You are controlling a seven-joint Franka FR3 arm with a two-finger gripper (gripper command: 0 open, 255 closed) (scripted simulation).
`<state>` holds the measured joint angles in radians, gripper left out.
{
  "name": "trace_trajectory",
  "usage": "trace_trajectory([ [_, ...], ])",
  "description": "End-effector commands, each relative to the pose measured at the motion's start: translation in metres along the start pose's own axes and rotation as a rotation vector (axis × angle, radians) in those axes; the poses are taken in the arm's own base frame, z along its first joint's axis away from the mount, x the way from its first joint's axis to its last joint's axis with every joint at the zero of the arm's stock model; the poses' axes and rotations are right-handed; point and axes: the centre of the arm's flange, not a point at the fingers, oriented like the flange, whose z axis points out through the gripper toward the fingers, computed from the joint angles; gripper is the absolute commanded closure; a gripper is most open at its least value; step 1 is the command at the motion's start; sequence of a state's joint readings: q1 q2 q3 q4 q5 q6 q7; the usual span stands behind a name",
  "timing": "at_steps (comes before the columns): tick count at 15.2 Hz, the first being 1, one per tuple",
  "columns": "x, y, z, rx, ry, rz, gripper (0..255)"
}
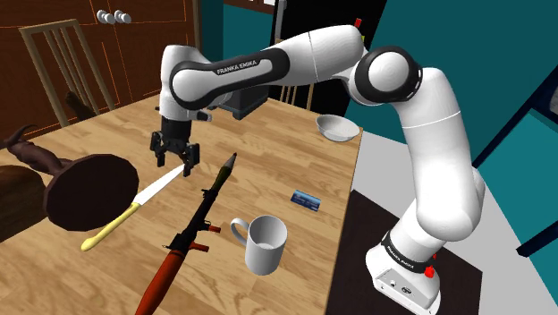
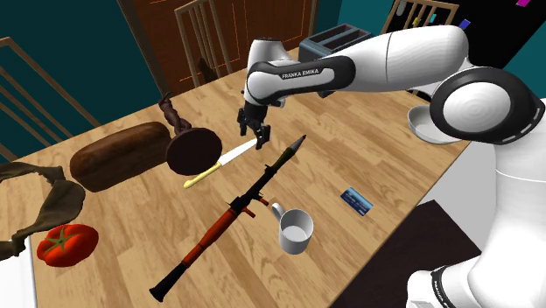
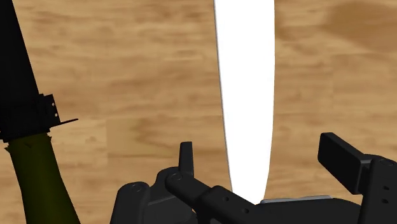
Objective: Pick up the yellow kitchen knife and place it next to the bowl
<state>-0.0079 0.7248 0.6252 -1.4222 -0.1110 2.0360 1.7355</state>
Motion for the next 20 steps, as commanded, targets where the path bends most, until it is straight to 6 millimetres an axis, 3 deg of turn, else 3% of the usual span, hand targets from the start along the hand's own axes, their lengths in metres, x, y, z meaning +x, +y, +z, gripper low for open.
trace_trajectory([
  [1, -0.001, 0.0, 0.004, 0.0, 0.0, 0.0, 0],
  [7, -0.001, 0.0, 0.004, 0.0, 0.0, 0.0, 0],
  [8, -0.001, 0.0, 0.004, 0.0, 0.0, 0.0, 255],
  [17, -0.001, 0.0, 0.004, 0.0, 0.0, 0.0, 255],
  [20, -0.006, 0.001, -0.011, 0.0, 0.0, 0.0, 255],
])
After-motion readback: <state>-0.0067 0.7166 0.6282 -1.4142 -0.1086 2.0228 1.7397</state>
